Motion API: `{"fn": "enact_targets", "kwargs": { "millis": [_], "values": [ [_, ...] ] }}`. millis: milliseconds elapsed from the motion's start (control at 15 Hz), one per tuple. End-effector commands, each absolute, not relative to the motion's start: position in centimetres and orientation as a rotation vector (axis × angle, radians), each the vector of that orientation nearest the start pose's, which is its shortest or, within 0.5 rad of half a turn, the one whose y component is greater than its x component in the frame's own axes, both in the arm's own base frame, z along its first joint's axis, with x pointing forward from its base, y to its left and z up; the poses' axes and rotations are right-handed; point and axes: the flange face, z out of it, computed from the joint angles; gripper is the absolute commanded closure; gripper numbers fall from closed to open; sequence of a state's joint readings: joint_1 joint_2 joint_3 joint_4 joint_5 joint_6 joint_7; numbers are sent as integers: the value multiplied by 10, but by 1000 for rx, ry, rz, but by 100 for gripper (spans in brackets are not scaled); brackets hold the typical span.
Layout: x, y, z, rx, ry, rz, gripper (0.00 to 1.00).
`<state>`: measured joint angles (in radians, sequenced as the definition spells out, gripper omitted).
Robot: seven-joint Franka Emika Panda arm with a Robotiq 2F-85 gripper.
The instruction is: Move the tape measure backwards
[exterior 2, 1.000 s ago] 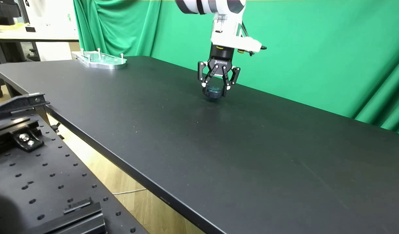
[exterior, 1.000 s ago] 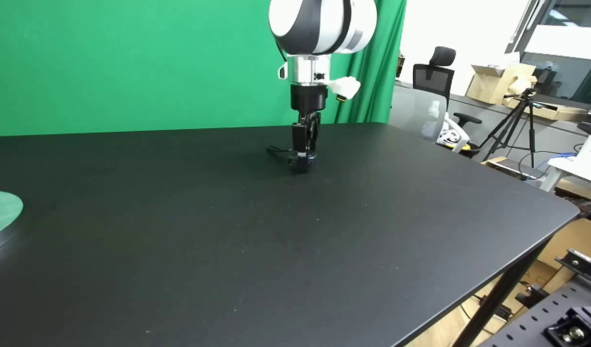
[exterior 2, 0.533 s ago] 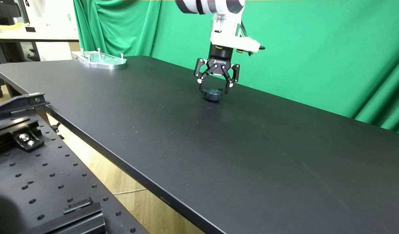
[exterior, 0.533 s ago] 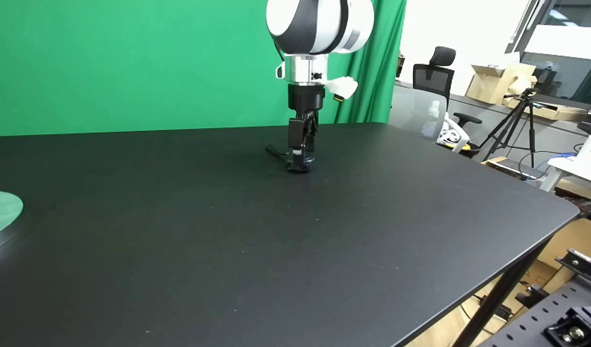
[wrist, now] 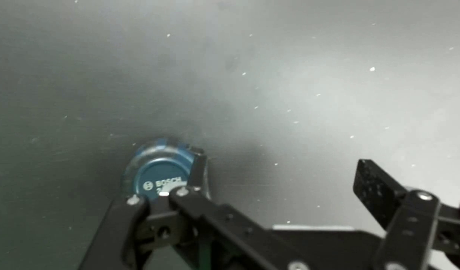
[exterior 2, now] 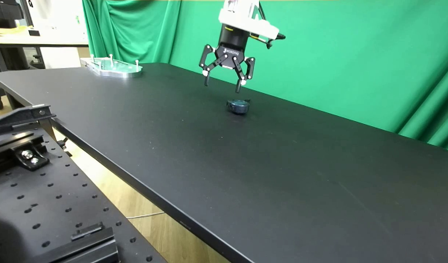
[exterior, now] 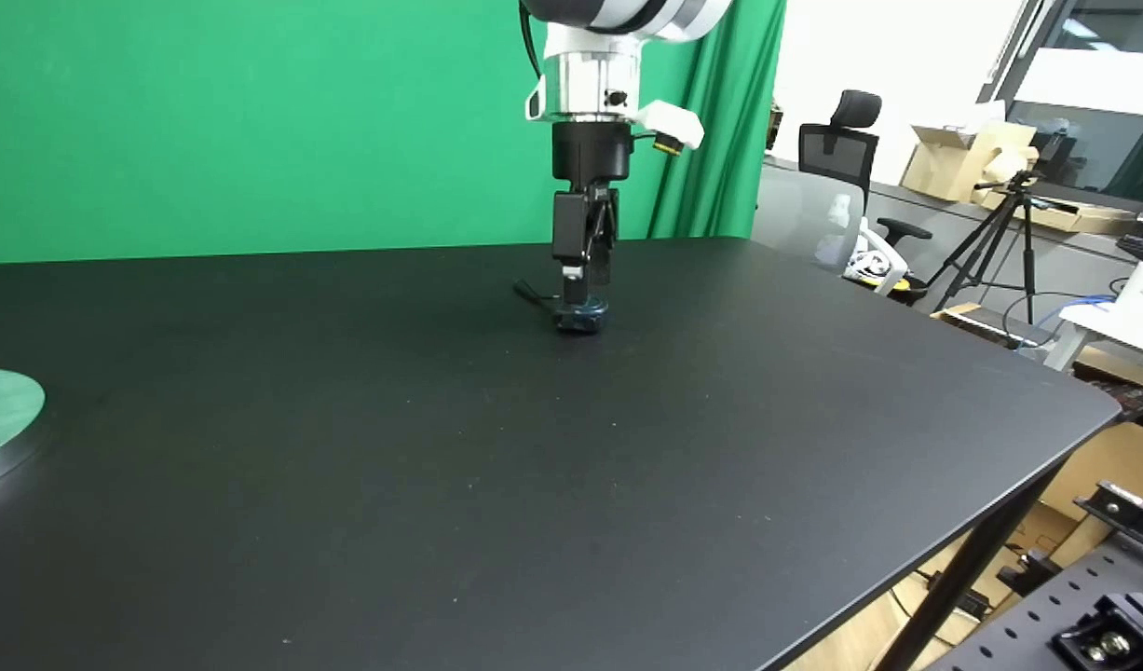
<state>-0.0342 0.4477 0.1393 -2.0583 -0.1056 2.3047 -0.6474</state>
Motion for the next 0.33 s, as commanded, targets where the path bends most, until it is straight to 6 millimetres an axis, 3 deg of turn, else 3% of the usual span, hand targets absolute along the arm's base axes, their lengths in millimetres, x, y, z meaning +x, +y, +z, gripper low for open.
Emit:
{"fn": "enact_targets", "kwargs": {
  "millis": [0,267],
  "values": [
    [526,63,233,-2762,-1212,359,0],
    [497,67,245,-2633,-1214,426,0]
  ]
}}
